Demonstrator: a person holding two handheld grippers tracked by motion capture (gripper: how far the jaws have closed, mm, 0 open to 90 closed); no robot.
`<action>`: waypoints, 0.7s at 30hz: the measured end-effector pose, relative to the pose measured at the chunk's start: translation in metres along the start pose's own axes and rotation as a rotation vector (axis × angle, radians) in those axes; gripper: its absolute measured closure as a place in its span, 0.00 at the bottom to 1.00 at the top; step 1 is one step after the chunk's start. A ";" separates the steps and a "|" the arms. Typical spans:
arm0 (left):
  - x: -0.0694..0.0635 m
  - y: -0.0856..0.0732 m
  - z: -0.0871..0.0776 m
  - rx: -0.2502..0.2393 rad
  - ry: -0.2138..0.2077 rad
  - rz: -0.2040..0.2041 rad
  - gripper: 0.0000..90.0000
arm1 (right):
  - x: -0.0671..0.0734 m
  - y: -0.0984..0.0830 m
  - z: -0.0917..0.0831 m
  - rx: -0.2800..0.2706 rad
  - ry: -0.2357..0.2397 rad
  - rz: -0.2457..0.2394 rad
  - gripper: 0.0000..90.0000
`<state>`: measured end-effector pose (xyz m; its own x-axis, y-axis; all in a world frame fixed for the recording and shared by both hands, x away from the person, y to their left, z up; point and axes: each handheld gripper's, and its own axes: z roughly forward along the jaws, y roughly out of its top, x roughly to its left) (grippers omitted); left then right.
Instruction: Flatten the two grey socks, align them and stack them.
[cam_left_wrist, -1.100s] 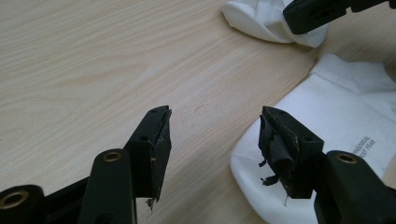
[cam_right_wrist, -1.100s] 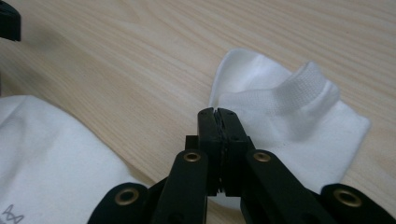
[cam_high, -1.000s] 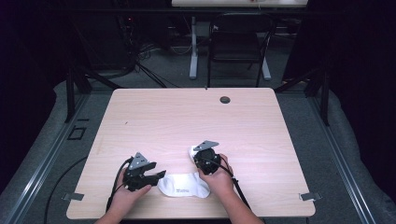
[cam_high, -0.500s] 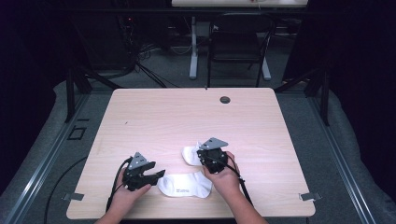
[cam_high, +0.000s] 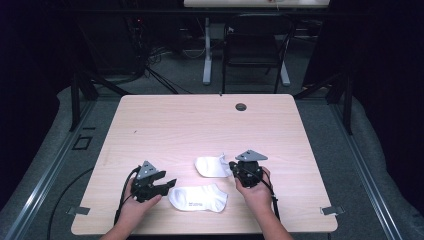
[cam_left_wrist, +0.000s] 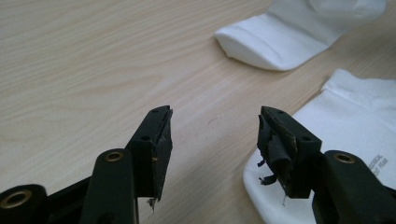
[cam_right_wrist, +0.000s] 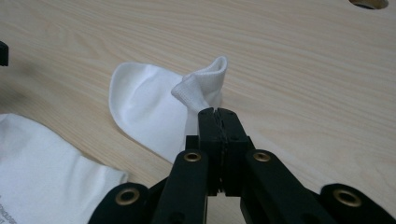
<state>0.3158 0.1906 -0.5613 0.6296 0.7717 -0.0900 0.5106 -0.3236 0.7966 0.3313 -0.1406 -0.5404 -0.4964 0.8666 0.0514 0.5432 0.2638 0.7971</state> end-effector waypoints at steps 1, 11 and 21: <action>-0.001 0.003 0.000 -0.004 -0.002 0.002 0.51 | -0.002 -0.002 0.000 -0.005 0.001 0.009 1.00; -0.014 0.029 0.025 -0.013 -0.007 0.048 0.61 | -0.016 -0.018 0.005 0.032 -0.024 0.049 1.00; -0.019 0.045 0.049 0.007 0.008 0.084 0.74 | -0.019 -0.026 0.014 0.082 -0.037 0.040 0.99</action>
<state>0.3553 0.1347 -0.5529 0.6656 0.7460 -0.0180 0.4599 -0.3912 0.7971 0.3361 -0.1576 -0.5703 -0.4487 0.8917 0.0592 0.6165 0.2609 0.7429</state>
